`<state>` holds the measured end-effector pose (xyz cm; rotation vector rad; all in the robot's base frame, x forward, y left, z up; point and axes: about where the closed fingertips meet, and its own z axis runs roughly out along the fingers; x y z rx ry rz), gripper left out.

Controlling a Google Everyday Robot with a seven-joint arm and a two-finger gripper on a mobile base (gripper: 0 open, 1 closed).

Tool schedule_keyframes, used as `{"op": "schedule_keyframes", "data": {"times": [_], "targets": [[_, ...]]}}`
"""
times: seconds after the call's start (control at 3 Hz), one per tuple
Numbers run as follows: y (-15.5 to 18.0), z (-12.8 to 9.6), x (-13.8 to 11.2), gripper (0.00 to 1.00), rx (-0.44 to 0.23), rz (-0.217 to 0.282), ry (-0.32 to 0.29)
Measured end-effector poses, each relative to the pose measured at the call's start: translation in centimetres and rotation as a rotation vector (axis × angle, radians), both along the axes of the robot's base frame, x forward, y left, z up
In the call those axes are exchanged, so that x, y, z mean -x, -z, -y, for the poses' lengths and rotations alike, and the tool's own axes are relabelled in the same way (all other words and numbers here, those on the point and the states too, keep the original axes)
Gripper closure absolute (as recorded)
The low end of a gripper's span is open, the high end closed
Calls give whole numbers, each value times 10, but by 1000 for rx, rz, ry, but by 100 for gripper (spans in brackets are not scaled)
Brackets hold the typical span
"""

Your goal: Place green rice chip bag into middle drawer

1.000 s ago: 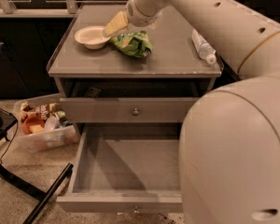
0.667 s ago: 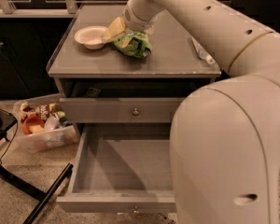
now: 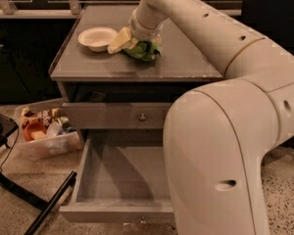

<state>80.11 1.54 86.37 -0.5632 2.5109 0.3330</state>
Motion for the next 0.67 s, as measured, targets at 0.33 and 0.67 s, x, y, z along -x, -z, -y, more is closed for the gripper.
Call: {"op": "schedule_keyframes", "data": {"times": [0.33, 0.67], "targets": [[16, 0, -2, 18, 28, -42, -11], [26, 2, -2, 42, 54, -70, -21]]}}
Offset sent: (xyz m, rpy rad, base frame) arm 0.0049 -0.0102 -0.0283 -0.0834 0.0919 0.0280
